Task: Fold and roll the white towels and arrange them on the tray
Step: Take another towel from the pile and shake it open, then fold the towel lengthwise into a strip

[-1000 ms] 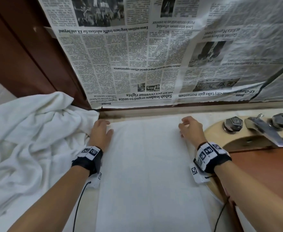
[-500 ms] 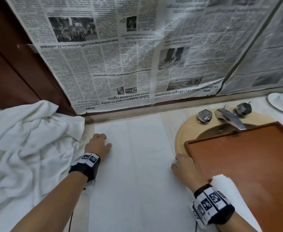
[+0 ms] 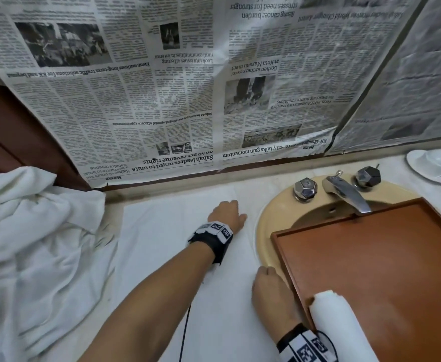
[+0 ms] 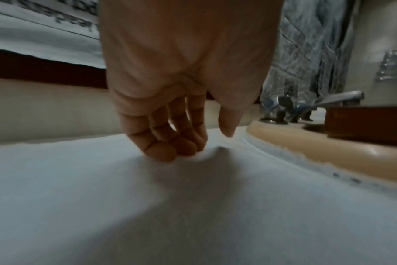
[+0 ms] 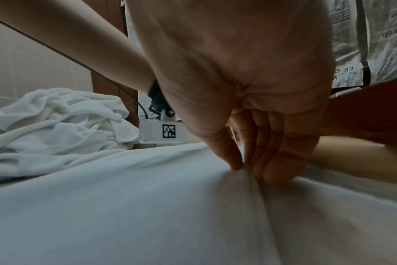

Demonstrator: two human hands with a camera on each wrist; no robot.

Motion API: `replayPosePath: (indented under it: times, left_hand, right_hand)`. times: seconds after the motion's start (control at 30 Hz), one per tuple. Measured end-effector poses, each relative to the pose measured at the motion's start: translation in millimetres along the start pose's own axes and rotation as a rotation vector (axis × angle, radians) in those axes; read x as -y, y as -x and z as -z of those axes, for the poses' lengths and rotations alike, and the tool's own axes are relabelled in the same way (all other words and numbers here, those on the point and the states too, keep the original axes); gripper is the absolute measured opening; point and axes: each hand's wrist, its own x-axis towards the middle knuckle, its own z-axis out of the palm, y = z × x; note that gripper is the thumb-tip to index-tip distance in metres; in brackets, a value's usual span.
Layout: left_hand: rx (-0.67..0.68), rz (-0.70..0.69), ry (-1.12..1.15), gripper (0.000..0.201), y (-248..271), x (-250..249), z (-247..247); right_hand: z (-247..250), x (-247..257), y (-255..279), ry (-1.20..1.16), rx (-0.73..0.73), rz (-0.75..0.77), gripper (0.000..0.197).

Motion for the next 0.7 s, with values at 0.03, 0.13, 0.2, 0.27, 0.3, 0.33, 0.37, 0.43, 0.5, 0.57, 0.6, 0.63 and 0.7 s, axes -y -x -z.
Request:
replayPosePath:
  times: [0.03,0.13,0.2,0.27,0.3,0.33,0.37,0.43,0.5,0.57,0.6,0.63,0.7]
  left_hand:
    - [0.006,0.012,-0.046,0.040,-2,-4,-4]
    - [-0.023,0.039,-0.102,0.029,-4,-12,-9]
    - [-0.026,0.086,-0.074,0.019,-4,-16,-7]
    - [-0.024,0.135,0.009,0.012,-3,-15,-3]
    - [-0.029,0.150,0.075,0.010,-2,-14,0]
    - [-0.040,0.153,0.157,0.011,-2,-12,1]
    - [-0.053,0.150,0.253,0.010,-1,-9,1]
    - [-0.088,0.137,0.446,0.006,4,-6,4]
    - [-0.142,0.105,0.592,0.007,10,-5,9]
    - [-0.188,0.092,0.715,0.014,18,-2,19]
    - [-0.200,0.094,0.771,0.016,21,1,25]
    - [-0.207,0.097,0.827,0.017,25,6,32]
    - [-0.221,0.105,0.934,0.013,32,23,43]
  right_hand:
    - [-1,0,0,-0.026,0.026,-0.008,0.044]
    - [-1,-2,1,-0.083,0.082,-0.031,0.047]
    - [10,-2,5,-0.046,0.057,-0.005,0.042]
    - [24,0,3,-0.097,0.054,-0.052,0.022]
    - [28,-2,2,-0.150,0.063,-0.061,0.012]
    - [32,-4,2,-0.231,0.050,-0.045,0.007]
    - [35,-6,3,-0.280,0.040,-0.041,0.006]
    - [44,-8,8,-0.373,0.005,-0.060,0.008]
    - [56,-5,12,-0.448,-0.024,-0.075,0.014]
    - [66,1,17,-0.495,-0.068,-0.061,0.021]
    - [71,5,20,-0.502,-0.087,-0.036,0.022]
    - [76,11,24,-0.501,-0.101,-0.015,0.020]
    - [84,27,31,-0.506,-0.113,0.015,0.012]
